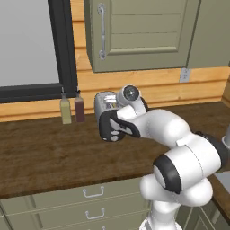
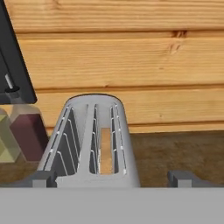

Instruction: Start the toaster. Once the lever pops up, take the bread to the plate on the dining counter.

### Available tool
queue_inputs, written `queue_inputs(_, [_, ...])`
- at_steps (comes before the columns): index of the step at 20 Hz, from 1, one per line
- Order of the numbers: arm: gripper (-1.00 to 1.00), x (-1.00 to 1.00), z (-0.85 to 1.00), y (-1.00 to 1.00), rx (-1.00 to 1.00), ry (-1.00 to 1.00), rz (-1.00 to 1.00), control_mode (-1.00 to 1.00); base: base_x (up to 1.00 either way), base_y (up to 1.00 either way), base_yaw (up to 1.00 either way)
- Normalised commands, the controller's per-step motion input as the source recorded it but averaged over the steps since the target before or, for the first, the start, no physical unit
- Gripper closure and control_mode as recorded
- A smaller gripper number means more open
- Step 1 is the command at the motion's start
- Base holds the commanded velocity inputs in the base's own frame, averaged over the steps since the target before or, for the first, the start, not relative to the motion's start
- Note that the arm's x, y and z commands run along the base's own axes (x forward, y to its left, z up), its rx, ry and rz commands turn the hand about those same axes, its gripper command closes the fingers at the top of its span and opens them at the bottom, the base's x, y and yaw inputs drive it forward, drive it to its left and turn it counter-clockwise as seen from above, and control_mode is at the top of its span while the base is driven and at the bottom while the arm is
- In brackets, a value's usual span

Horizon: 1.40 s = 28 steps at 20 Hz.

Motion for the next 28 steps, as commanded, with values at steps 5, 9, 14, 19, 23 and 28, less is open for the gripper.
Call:
queue_inputs(5, [-1.00, 0.17, 0.01, 0.00, 0.00, 0.03, 0.00, -1.00, 0.00, 0.00, 0.00])
queue_inputs(9, [-1.00, 0.13, -0.06, 0.00, 0.00, 0.00, 0.00, -1.00, 0.00, 0.00, 0.00])
queue_inputs(14, [-1.00, 0.00, -0.12, -0.09, 0.00, 0.00, 0.09, -1.00, 0.00, 0.00, 0.00])
queue_inputs(19, [-1.00, 0.00, -0.18, -0.09, 0.00, 0.00, 0.11, -1.00, 0.00, 0.00, 0.00])
queue_inputs(23, [-1.00, 0.00, -0.03, -0.02, 0.00, 0.00, 0.01, -1.00, 0.00, 0.00, 0.00])
queue_inputs(28, [-1.00, 0.03, 0.00, 0.00, 0.00, 0.00, 0.00, -1.00, 0.00, 0.00, 0.00])
